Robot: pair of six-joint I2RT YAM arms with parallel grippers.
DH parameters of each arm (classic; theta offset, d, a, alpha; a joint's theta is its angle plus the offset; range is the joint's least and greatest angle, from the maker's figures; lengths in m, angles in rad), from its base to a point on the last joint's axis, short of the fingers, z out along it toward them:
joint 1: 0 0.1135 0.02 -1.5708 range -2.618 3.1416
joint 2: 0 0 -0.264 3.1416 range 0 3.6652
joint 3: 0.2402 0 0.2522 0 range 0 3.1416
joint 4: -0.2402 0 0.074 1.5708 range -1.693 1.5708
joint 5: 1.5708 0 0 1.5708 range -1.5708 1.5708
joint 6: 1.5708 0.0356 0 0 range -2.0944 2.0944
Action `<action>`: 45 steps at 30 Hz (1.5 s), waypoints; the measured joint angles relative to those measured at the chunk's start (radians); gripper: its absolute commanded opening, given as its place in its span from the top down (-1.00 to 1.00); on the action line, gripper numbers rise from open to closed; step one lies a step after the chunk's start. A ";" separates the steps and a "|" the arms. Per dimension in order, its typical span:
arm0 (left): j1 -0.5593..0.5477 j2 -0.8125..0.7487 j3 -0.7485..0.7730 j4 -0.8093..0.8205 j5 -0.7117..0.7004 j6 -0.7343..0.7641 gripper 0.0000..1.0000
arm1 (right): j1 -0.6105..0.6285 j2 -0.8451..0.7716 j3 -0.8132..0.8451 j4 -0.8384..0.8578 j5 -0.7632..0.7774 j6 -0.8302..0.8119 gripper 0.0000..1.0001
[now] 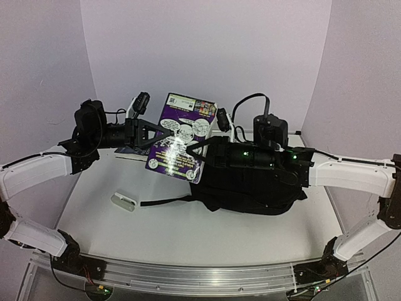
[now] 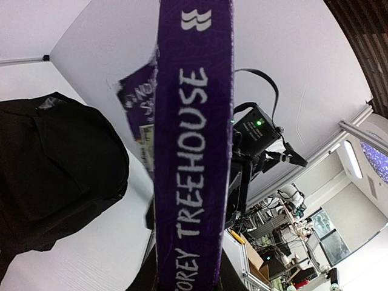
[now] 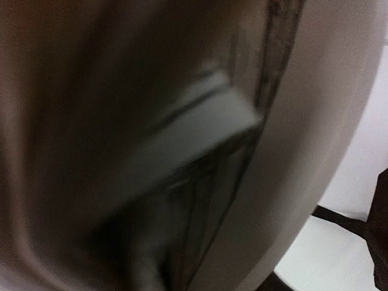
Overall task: Pack the student bag
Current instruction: Pick up the book from the center of the board, then move the student bag to the center of the board.
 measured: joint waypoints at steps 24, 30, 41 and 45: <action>-0.131 0.482 0.096 -0.414 -0.364 0.165 -0.07 | -0.153 -0.219 0.098 -0.762 0.910 -0.087 1.00; -0.164 0.586 0.178 -0.438 -0.429 0.161 -0.03 | -0.167 -0.258 0.098 -0.819 0.948 -0.088 1.00; -0.161 0.733 0.288 -0.434 -0.474 0.111 0.10 | -0.167 -0.270 0.098 -0.847 0.920 -0.087 1.00; -0.161 0.764 0.306 -0.417 -0.472 0.087 0.79 | -0.167 -0.282 0.098 -0.850 0.914 -0.087 1.00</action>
